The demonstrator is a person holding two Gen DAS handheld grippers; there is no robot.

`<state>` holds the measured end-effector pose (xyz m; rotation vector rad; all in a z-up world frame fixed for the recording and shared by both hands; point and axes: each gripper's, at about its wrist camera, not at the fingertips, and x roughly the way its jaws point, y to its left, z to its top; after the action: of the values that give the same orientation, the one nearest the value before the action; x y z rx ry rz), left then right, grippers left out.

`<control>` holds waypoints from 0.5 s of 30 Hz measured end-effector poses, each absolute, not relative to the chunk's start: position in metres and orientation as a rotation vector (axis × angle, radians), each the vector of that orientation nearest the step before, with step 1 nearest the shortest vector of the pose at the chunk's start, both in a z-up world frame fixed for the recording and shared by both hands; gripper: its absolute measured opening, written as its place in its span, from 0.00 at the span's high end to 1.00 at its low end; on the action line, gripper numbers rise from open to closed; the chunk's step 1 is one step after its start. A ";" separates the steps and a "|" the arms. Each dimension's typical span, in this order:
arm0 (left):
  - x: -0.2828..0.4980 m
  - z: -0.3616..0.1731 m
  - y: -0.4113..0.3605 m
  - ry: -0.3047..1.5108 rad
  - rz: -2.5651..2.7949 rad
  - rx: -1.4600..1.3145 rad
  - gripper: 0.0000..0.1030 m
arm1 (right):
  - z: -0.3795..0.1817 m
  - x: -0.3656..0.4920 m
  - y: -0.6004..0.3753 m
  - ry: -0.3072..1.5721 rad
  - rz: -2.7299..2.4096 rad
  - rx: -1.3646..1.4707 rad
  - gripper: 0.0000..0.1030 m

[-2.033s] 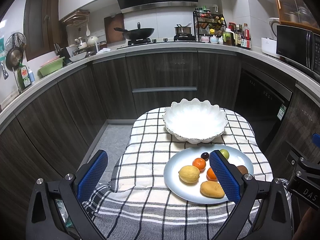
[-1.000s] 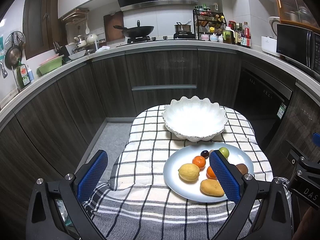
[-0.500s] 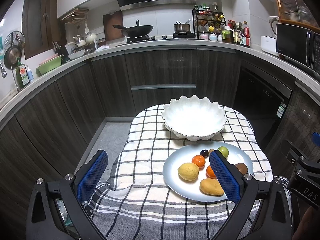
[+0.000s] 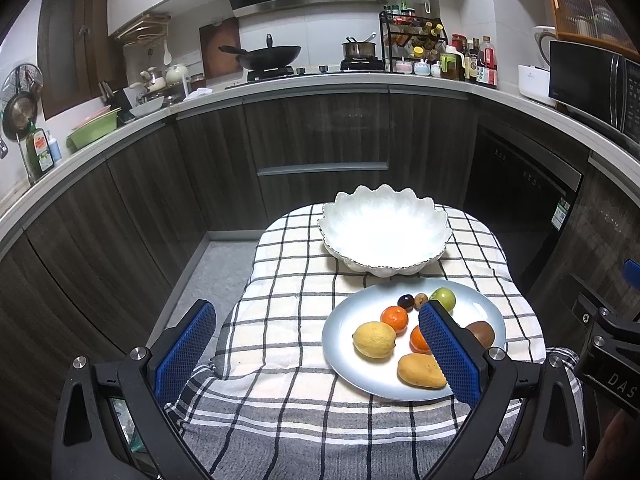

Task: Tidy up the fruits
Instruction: 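Reach the left tool to the lemon while the right tool reaches the kiwi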

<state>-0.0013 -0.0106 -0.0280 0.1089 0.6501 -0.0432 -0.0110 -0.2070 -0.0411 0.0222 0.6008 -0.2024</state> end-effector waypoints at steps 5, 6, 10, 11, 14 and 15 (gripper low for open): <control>0.008 -0.028 -0.013 0.678 -0.055 0.120 0.00 | -0.039 -0.009 -0.208 0.605 -0.203 0.021 0.00; 0.008 -0.029 -0.015 0.682 -0.059 0.123 0.00 | -0.042 -0.006 -0.207 0.606 -0.204 0.020 0.00; 0.016 -0.031 -0.016 0.696 -0.064 0.133 0.00 | -0.046 0.003 -0.212 0.613 -0.209 0.015 0.00; 0.018 -0.032 -0.017 0.701 -0.065 0.136 0.00 | -0.050 0.004 -0.211 0.618 -0.211 0.014 0.00; 0.026 -0.036 -0.019 0.722 -0.077 0.141 0.00 | -0.060 0.015 -0.215 0.637 -0.214 0.014 0.00; 0.029 -0.038 -0.020 0.728 -0.081 0.144 0.00 | -0.062 0.016 -0.215 0.643 -0.215 0.013 0.00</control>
<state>0.0287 -0.0199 -0.0380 0.1439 0.7285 -0.0809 0.0165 -0.2150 -0.0621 0.0135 0.6430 -0.2154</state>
